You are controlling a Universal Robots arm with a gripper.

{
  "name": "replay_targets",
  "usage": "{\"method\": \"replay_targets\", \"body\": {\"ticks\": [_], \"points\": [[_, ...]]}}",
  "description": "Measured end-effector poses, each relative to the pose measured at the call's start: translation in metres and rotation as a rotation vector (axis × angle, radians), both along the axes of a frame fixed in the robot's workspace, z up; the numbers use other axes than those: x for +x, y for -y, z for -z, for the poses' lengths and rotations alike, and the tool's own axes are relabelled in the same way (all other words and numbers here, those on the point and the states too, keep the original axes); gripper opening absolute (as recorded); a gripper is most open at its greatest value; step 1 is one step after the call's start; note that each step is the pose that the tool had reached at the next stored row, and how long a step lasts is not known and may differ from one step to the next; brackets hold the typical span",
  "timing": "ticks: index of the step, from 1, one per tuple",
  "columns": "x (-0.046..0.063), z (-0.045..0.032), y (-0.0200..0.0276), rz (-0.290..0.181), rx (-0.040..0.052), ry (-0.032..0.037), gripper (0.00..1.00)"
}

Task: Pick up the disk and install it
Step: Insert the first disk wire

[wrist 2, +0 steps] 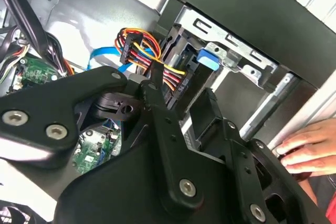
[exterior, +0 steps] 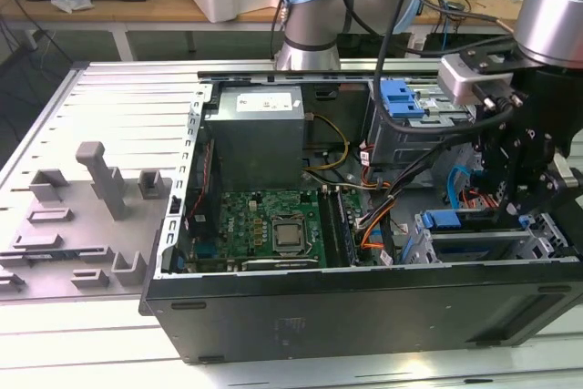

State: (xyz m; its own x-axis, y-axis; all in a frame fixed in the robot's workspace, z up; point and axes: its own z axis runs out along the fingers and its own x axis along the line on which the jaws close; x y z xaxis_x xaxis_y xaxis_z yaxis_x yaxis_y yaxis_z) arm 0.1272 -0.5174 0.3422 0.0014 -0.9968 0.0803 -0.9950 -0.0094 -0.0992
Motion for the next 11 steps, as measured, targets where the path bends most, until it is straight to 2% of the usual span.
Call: {"method": "replay_targets", "body": {"ticks": [7,11], "points": [[-0.001,-0.0092,-0.0004,0.0,-0.0043,0.0034,0.48],[-0.003,-0.0135,-0.0006,0.0,-0.0049,0.0082,0.48]]}}
